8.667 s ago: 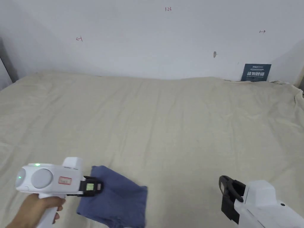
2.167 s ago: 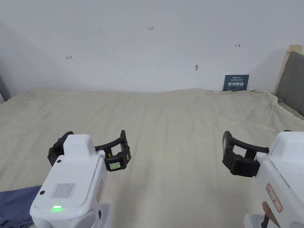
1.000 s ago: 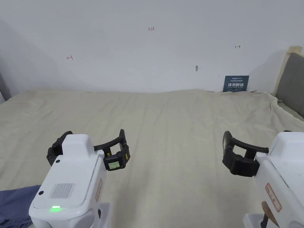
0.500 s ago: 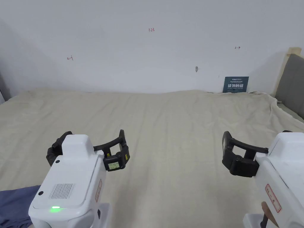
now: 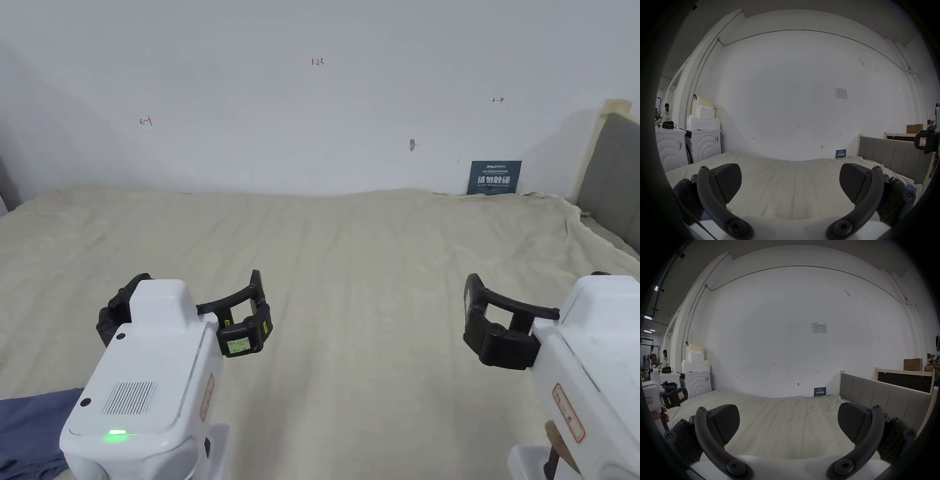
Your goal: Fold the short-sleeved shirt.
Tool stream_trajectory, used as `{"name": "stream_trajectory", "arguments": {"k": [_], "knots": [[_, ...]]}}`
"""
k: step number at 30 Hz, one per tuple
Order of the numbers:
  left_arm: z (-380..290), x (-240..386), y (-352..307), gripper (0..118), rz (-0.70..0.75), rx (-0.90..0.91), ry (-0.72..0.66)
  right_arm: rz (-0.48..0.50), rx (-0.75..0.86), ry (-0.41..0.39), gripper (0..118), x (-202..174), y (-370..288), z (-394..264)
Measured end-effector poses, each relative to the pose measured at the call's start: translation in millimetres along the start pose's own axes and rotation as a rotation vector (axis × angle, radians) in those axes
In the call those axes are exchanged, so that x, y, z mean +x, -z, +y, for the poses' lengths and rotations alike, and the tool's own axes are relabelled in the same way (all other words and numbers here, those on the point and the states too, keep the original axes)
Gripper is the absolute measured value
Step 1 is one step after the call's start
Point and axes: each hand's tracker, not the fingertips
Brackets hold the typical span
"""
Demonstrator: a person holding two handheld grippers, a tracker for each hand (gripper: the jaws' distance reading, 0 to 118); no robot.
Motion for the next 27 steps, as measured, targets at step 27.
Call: {"name": "stream_trajectory", "arguments": {"k": [27], "knots": [[2.2, -3.1, -0.1, 118, 0.005, 0.006, 0.005, 0.003, 0.008, -0.005, 118, -2.3, 0.3, 0.3]]}}
